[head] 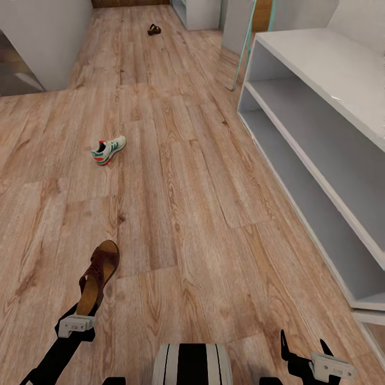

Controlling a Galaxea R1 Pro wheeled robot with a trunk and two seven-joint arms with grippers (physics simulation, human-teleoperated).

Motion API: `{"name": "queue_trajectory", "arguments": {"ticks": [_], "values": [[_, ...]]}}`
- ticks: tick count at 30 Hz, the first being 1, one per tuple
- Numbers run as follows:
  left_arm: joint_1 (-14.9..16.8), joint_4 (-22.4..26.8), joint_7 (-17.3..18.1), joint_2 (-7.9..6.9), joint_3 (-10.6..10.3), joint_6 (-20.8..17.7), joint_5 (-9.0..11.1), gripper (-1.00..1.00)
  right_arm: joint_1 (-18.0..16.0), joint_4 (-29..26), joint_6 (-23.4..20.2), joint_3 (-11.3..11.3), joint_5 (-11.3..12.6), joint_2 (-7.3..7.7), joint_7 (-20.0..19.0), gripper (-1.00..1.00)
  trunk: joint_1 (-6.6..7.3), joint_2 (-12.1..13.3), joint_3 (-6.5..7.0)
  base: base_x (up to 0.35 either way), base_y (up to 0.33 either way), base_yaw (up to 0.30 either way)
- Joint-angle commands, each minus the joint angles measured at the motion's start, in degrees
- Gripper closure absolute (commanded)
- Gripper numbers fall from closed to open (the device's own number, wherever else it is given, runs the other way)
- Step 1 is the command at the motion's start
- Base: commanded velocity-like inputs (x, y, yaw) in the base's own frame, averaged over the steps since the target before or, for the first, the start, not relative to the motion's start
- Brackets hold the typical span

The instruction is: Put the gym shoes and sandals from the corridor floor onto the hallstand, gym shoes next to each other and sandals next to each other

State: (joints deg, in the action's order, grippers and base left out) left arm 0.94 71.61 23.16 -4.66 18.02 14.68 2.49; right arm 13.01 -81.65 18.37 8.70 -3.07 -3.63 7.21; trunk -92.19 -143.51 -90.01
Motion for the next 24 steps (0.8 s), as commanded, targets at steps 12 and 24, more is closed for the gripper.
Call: {"name": "queue_trajectory", "arguments": {"ticks": [12, 24], "values": [[0.00, -0.04, -0.04, 0.00, 0.00, 0.09, -0.20, 1.00, 0.00, 0.00, 0.00, 0.00, 0.00, -0.02, 0.00, -1.00, 0.00, 0.00, 1.07, 0.000, 0.000, 0.000], [-0.01, -0.11, -0.04, 0.08, -0.07, 0.17, -0.20, 1.00, 0.00, 0.00, 0.00, 0.00, 0.00, -0.06, 0.00, -1.00, 0.00, 0.00, 2.13, 0.000, 0.000, 0.000]]}}
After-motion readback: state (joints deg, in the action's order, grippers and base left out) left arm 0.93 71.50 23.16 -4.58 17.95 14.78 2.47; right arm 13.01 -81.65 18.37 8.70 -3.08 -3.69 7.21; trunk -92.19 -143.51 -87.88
